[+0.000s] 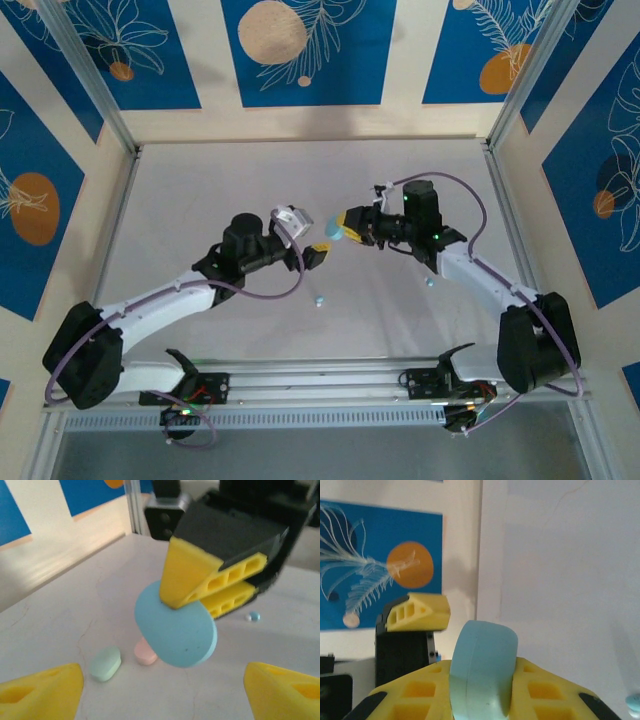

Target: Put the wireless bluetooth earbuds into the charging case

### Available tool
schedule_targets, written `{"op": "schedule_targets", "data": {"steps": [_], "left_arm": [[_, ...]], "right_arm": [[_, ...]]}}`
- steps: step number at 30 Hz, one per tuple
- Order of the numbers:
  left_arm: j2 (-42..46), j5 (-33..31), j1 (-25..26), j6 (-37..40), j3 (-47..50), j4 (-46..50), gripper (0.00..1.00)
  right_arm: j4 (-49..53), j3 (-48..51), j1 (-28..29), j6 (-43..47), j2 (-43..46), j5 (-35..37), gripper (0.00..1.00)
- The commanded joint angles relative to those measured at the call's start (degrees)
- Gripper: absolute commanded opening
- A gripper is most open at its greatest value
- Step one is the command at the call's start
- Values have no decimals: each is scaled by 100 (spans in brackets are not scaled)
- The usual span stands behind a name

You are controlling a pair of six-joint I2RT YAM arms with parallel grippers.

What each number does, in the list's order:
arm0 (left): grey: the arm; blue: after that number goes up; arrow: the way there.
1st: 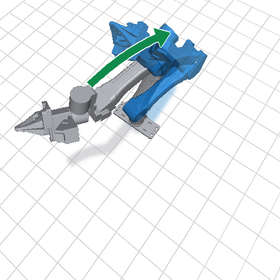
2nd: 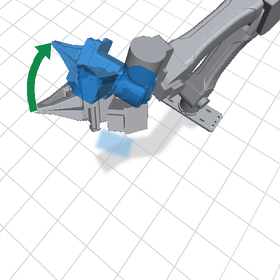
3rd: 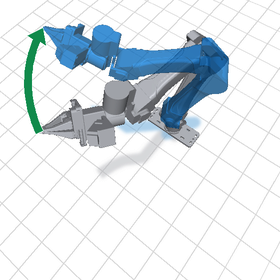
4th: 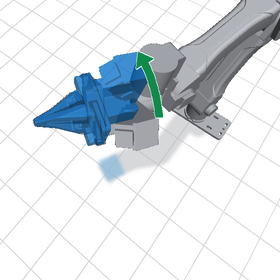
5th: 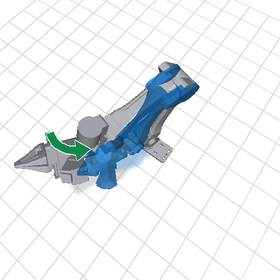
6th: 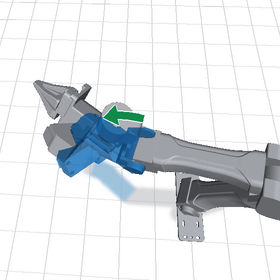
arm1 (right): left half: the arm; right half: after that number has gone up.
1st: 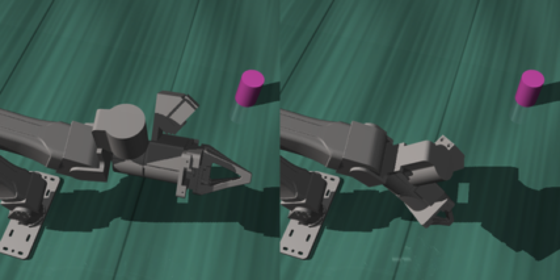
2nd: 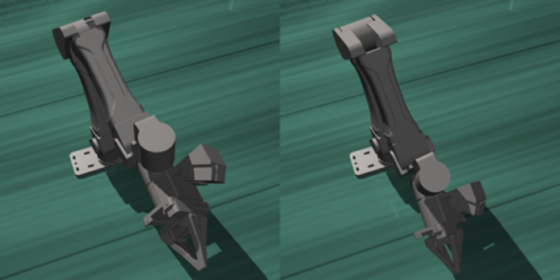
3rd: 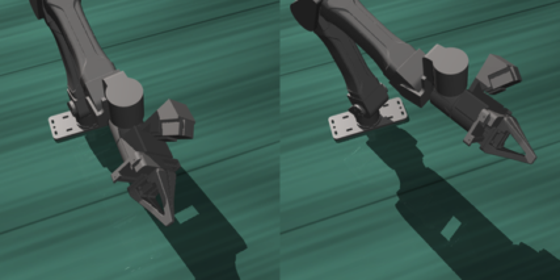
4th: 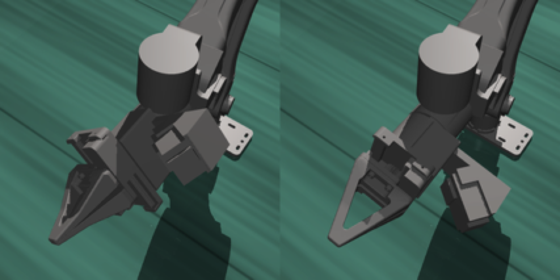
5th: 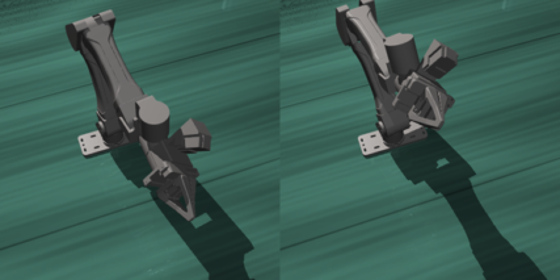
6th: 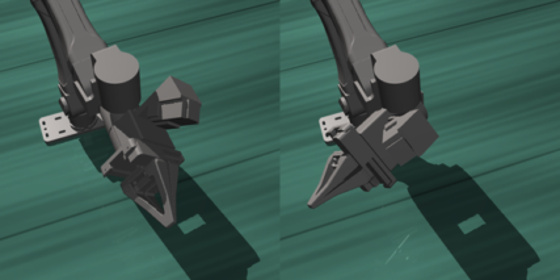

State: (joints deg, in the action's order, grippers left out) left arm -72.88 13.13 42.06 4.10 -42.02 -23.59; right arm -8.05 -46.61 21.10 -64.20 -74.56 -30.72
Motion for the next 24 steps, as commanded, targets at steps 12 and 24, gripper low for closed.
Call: {"op": "schedule_targets", "data": {"steps": [12,24], "left_arm": [[-905,-1750,790,-899,-52,-2324,79],[-1130,-1682,795,-1162,-96,-2703,58]], "right_arm": [[-1483,665,375,-1581,884,1541,17],[-1974,820,360,-1662,891,1288,18]]}}
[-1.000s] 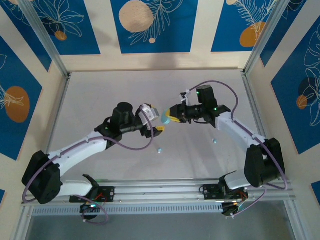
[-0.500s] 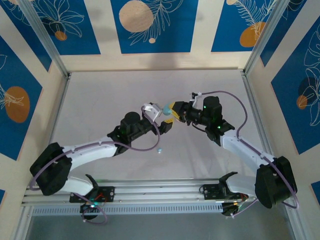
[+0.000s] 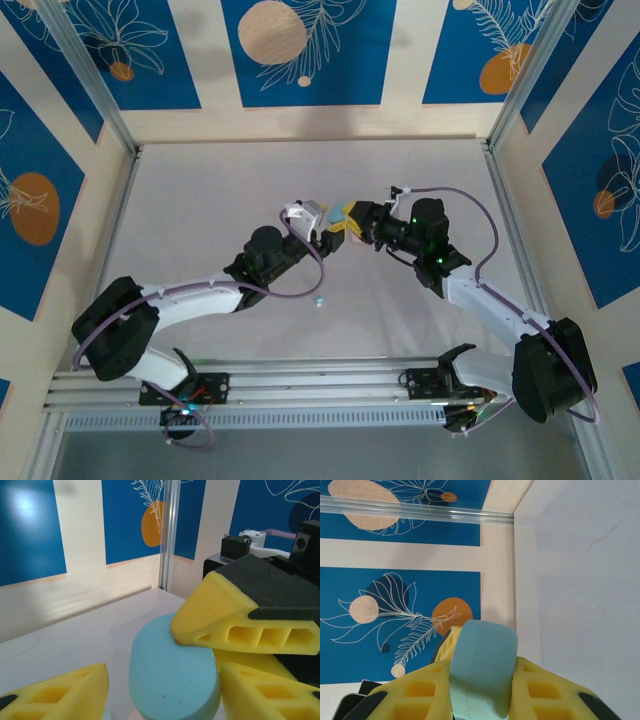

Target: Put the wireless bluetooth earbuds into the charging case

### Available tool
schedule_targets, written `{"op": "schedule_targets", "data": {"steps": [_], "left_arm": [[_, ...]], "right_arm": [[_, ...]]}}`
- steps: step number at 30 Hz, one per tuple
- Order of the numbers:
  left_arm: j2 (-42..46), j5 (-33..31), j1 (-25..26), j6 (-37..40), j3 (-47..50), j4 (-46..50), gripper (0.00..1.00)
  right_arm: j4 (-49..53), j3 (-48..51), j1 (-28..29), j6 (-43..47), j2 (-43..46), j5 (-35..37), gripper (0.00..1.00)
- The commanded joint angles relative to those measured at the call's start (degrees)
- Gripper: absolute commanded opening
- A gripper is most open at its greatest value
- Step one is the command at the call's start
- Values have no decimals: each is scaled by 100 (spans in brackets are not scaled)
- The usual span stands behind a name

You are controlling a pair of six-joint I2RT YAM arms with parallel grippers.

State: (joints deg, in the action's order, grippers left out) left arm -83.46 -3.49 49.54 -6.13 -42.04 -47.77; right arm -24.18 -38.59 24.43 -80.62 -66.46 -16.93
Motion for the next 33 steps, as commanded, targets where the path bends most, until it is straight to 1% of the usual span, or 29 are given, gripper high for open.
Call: {"op": "schedule_targets", "data": {"steps": [1,6,8,11,15,18,22,23,26,29,33], "left_arm": [[-86,-21,47,-163,-102,-292,58],[-168,-4,47,-288,-94,-541,61],[-177,44,47,-318,-85,-638,60],[-179,125,47,-353,-43,-803,55],[-180,307,48,-392,2,-989,55],[-170,428,42,-414,29,-1072,59],[-137,637,38,-433,96,-1209,60],[-135,709,38,-425,111,-1249,60],[-118,754,38,-423,133,-1177,52],[-118,754,38,-397,103,-1059,49],[-135,752,37,-432,82,-1083,43]], "right_arm": [[-379,22,27,-16,79,-114,18],[-495,19,27,62,59,-346,18],[-524,40,27,102,69,-399,18],[-579,74,10,166,80,-456,18],[-597,80,-21,289,89,-547,18],[-591,65,-58,443,107,-641,18],[-592,80,-104,589,161,-663,18],[-596,80,-130,613,176,-681,18],[-630,63,-181,662,211,-756,17],[-726,54,-201,667,237,-852,17],[-774,27,-201,679,246,-942,18]]}}
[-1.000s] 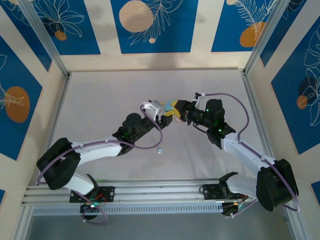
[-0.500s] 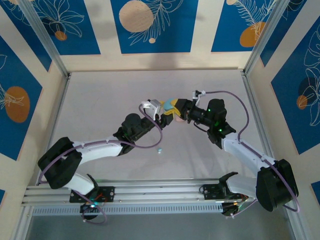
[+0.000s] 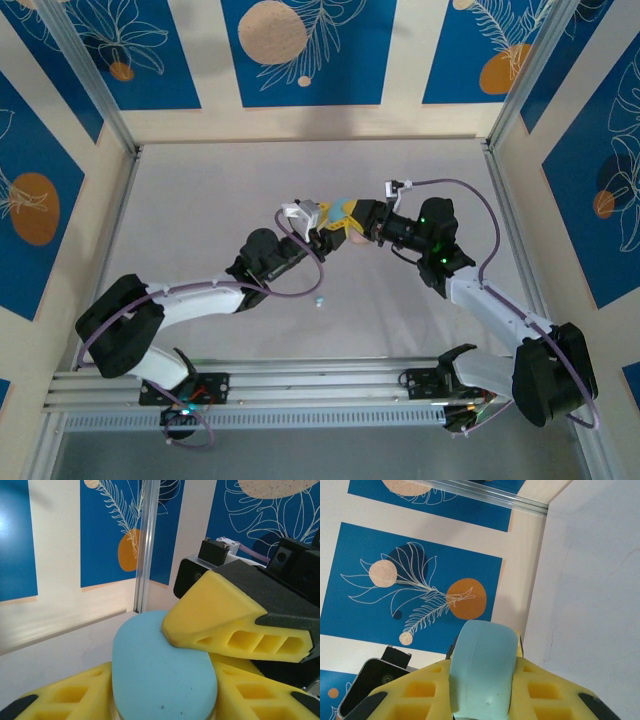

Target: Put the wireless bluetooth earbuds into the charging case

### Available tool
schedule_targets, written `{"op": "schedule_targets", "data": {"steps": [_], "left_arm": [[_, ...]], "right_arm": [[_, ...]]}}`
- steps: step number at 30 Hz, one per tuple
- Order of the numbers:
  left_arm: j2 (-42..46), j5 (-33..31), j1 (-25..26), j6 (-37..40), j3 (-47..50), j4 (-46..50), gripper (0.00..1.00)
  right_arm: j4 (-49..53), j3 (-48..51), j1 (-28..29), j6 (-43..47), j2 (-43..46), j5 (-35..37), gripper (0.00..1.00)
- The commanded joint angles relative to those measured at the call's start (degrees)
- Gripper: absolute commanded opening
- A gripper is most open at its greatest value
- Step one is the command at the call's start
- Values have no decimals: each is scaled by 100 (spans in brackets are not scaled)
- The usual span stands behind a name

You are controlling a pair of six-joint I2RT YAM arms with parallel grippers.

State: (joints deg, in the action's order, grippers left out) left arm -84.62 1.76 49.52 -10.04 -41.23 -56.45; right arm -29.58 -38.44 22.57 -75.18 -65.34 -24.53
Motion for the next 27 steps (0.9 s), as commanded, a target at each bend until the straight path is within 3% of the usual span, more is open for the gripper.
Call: {"op": "schedule_targets", "data": {"steps": [1,4,7,12,15,18,22,27], "left_arm": [[-20,245,32,-33,-8,-192,41],[11,331,32,94,-8,-133,34],[169,574,23,530,-24,183,29],[761,1483,-185,1297,-156,1583,27],[1087,2157,-411,1568,-345,2537,27],[1315,2515,-527,1918,-588,3387,27],[1365,2754,-572,2220,-979,4260,27],[1370,2810,-568,2247,-1110,4332,28]], "right_arm": [[-256,20,-16,139,136,-190,17],[-198,3,-29,141,145,-240,21],[617,-215,-93,534,242,-391,32],[3201,-1178,-516,2245,193,-1292,49],[4732,-1801,-856,3212,-70,-1922,53],[5617,-2250,-993,3858,-342,-2546,54],[6163,-2632,-894,4223,-689,-2954,57],[6133,-2779,-635,4210,-928,-3142,56]]}}
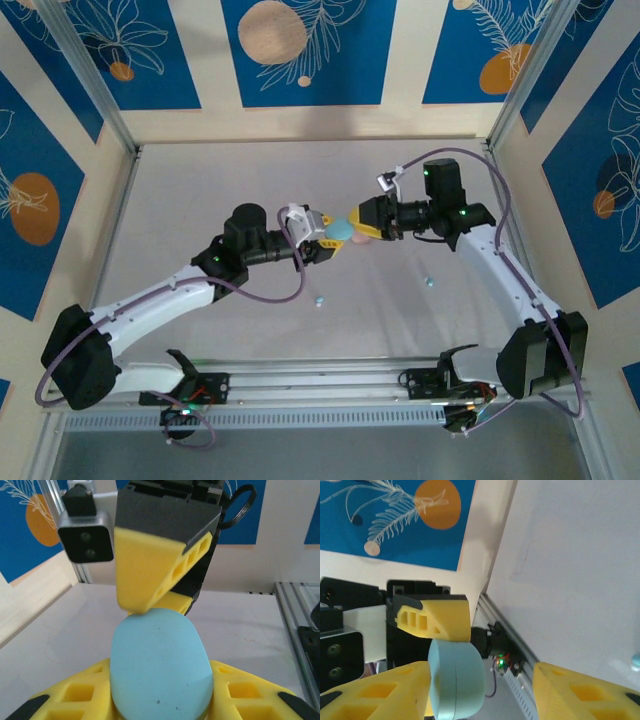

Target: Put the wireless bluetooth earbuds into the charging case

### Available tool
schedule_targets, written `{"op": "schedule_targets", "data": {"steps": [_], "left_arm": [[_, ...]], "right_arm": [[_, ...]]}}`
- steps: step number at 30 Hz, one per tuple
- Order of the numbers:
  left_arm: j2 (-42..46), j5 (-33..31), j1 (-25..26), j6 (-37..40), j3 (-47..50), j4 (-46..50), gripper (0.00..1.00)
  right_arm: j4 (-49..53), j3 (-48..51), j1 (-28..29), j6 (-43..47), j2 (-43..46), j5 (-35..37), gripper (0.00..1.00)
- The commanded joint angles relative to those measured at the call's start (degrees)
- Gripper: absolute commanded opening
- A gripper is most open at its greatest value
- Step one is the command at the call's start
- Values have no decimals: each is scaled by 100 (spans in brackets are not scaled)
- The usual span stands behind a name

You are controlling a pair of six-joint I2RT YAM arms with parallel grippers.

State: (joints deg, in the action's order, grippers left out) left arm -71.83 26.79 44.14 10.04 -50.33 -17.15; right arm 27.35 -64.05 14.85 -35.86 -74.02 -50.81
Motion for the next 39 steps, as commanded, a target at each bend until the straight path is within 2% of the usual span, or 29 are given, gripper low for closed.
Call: {"op": "schedule_targets", "data": {"steps": [1,7,13,15,19,21,25,26,30,33,39], "left_arm": [[96,322,-37,244,-226,426,28],[105,346,-37,390,-342,610,29],[104,377,-32,480,-408,712,29],[91,361,-36,491,-417,713,30],[97,194,-44,481,-362,616,40],[105,74,-63,409,-268,456,51],[118,32,-182,44,49,-178,80],[112,36,-231,-128,206,-485,83],[47,-67,-358,-876,912,-2241,83],[-113,-140,-371,-1269,1127,-3168,80],[-572,-188,-360,-1689,1041,-4089,77]], "right_arm": [[408,-228,179,272,-89,-588,55],[411,-248,247,282,-230,-928,37],[348,-266,255,240,-331,-1050,30],[265,-240,255,181,-358,-1126,25],[4,-155,242,-25,-343,-1222,18],[-381,-37,209,-332,-285,-1265,17],[-1483,302,95,-1297,-143,-1205,16],[-1830,417,38,-1629,-93,-1136,16],[-3774,1003,-142,-3346,20,-1014,17],[-4857,1237,-125,-4299,-76,-1006,17],[-5434,1257,54,-4984,-174,-764,18]]}}
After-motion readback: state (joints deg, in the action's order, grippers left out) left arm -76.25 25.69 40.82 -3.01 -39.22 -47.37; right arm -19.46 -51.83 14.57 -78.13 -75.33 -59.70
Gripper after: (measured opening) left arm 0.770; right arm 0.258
